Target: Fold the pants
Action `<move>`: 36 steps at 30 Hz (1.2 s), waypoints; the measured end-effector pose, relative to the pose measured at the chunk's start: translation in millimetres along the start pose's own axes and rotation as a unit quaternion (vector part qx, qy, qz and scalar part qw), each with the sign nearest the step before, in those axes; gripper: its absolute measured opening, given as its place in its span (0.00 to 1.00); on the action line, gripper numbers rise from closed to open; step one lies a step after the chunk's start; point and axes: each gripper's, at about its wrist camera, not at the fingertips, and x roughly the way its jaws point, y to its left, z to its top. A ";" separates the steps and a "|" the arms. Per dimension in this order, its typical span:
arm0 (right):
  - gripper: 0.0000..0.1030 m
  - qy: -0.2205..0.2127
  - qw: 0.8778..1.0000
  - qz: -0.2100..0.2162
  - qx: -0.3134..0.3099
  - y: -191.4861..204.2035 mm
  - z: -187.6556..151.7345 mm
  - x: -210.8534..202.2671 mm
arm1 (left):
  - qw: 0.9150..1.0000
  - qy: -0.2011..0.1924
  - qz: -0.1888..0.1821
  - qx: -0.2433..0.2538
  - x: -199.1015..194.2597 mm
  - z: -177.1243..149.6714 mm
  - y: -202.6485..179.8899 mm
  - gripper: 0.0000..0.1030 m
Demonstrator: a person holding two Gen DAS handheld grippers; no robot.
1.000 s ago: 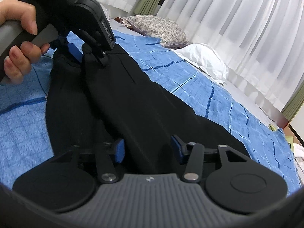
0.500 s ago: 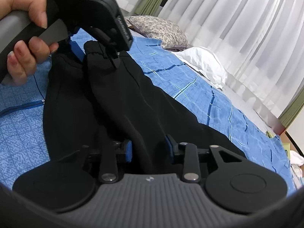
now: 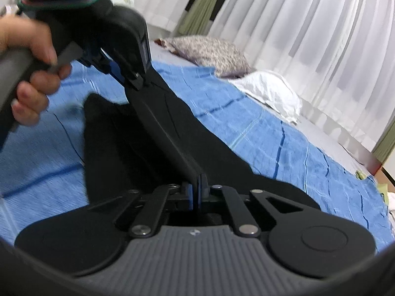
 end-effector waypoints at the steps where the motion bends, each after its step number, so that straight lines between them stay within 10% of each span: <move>1: 0.06 -0.001 1.000 0.005 0.001 0.2 1.0 -2.6 | 1.000 0.005 0.002 0.005 -0.8 0.5 0.0 0.12; 22: 0.06 0.042 0.997 0.063 0.027 24.7 -15.7 -1.6 | 0.998 0.062 0.029 0.004 15.6 -23.2 24.8 0.13; 30: 0.09 0.088 0.991 -0.091 0.034 -28.7 -72.1 -27.0 | 0.997 0.063 0.043 0.014 20.4 -25.6 24.7 0.13; 36: 0.16 0.171 0.941 -0.269 0.115 -123.3 -150.2 -75.9 | 0.996 0.065 0.054 0.036 22.0 -26.2 18.8 0.14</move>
